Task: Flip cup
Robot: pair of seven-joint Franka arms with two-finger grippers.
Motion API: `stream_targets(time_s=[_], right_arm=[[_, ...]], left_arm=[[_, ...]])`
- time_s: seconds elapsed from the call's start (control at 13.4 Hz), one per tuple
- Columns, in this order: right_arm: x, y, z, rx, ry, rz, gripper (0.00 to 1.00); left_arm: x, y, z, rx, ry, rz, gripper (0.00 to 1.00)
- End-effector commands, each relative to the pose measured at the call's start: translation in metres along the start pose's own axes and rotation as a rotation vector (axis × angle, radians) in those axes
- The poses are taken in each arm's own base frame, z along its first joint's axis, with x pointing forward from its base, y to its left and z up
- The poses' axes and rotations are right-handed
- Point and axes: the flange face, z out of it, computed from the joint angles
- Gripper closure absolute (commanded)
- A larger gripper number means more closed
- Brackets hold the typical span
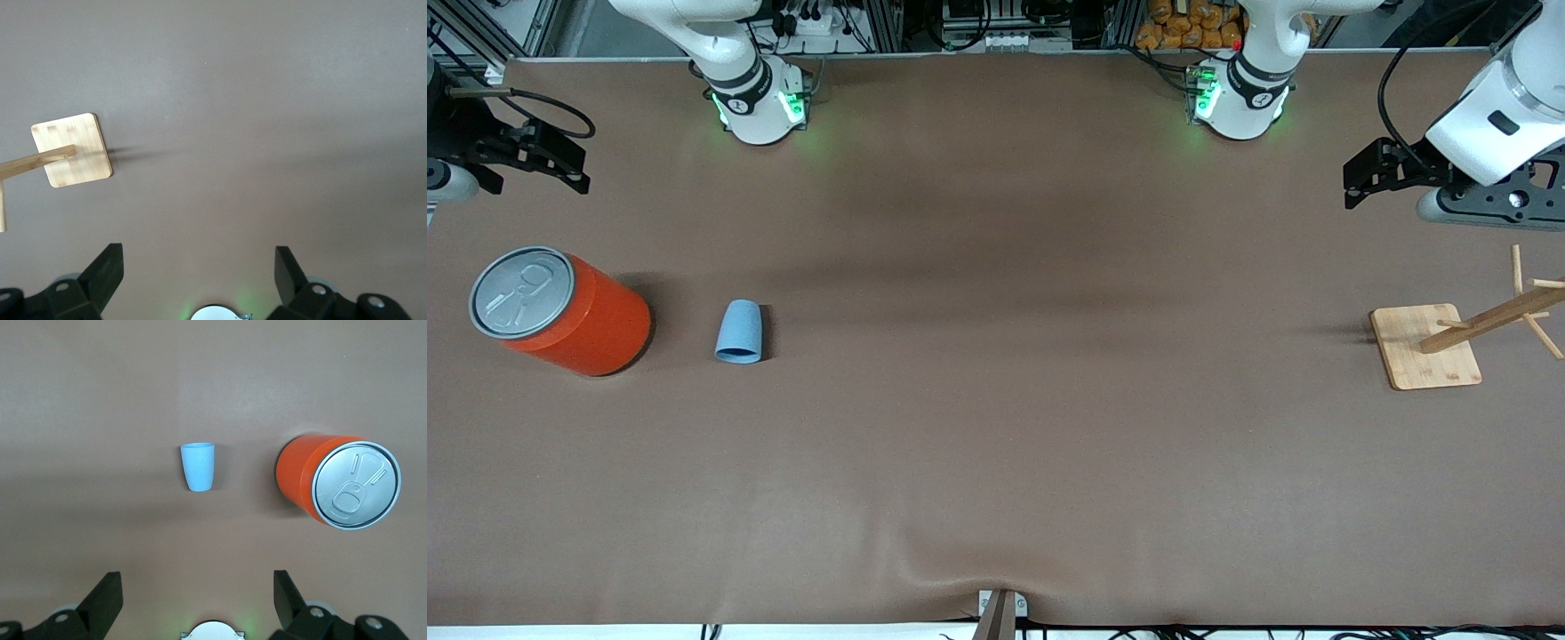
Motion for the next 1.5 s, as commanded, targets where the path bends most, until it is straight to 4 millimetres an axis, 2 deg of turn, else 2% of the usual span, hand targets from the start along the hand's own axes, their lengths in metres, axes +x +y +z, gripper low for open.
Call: stream_targets(time_s=[0.0, 0.37, 0.52, 0.75, 0.9, 0.97, 1.12, 1.27, 1.42], right_arm=[[-0.008, -0.001, -0.005, -0.015, 0.015, -0.015, 0.0], [-0.006, 0.004, -0.004, -0.009, 0.019, -0.005, 0.0], [0.007, 0.004, 0.009, -0.009, -0.013, -0.023, 0.0], [0.009, -0.016, 0.009, -0.026, -0.011, -0.061, 0.0], [0.012, -0.014, 0.013, -0.026, -0.017, -0.06, 0.0], [0.021, -0.012, 0.024, -0.025, -0.032, -0.056, 0.0], [0.058, -0.016, 0.081, -0.029, -0.131, -0.064, 0.0], [0.069, -0.018, 0.093, -0.018, -0.126, -0.054, 0.0], [0.086, -0.025, 0.127, -0.004, -0.163, -0.058, 0.0]], left_arm=[[0.0, 0.0, -0.005, 0.024, -0.003, -0.002, 0.0], [0.0, -0.004, -0.006, 0.014, -0.002, -0.008, 0.0], [0.0, -0.002, -0.006, 0.012, -0.001, -0.005, 0.0], [0.0, 0.001, -0.006, 0.02, 0.0, -0.004, 0.0], [0.0, 0.0, -0.006, 0.022, 0.0, -0.005, 0.0], [0.0, -0.001, -0.006, 0.022, 0.0, -0.003, 0.0], [0.0, -0.001, -0.006, 0.02, 0.0, -0.003, 0.0], [0.0, 0.0, -0.006, 0.022, 0.0, -0.003, 0.0], [0.0, -0.001, -0.006, 0.02, -0.002, -0.001, 0.0]])
